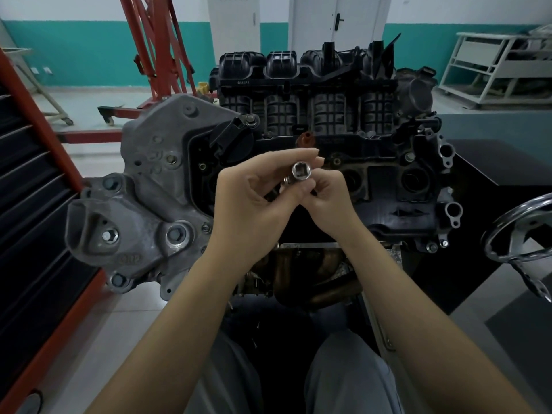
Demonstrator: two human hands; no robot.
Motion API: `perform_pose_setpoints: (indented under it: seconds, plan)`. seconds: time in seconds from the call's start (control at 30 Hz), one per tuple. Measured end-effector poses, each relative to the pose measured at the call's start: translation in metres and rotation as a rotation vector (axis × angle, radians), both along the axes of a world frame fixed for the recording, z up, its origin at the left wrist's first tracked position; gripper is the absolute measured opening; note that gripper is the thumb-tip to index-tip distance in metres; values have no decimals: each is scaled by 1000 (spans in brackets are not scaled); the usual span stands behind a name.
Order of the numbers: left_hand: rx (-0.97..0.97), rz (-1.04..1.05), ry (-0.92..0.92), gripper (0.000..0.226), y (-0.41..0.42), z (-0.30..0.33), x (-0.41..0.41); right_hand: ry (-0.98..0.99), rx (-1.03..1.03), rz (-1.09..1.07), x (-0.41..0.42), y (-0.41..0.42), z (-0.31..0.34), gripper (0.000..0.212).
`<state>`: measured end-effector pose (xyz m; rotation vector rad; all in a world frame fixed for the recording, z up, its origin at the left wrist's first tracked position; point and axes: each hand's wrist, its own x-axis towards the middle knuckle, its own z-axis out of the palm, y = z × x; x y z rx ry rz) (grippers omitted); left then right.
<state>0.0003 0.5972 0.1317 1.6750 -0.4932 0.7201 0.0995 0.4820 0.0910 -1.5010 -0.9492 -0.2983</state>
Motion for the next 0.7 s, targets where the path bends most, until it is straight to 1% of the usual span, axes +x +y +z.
perform_pose_setpoints:
  seconds: [0.03,0.1,0.17,0.23,0.33,0.4,0.47,0.5,0.63,0.7]
  plan:
    - [18,-7,11,35,0,1,0,18,12,-11,1,0,-1,36]
    - [52,45,16,36,-1,4,0,45,38,-40,2,-1,-3,37]
    - [57,116,-2,33,-3,5,-1,38,47,-55,2,1,-4,32]
    - [41,128,-12,31,-4,5,-2,24,48,-51,0,0,-2,29]
    - [20,13,20,38,-2,6,-3,0,2,-11,-1,-2,1,25]
    - [25,-79,50,40,-1,6,-3,19,13,-18,1,-2,0,27]
    - [38,-116,60,39,1,7,-2,38,46,-45,2,-1,-3,27]
    - [44,-100,55,38,1,7,-2,44,55,-57,3,0,-5,28]
    - [78,83,-20,28,1,8,-2,41,38,-67,3,1,-5,31]
    - [57,80,-27,28,1,7,-2,11,8,-51,1,0,-2,31]
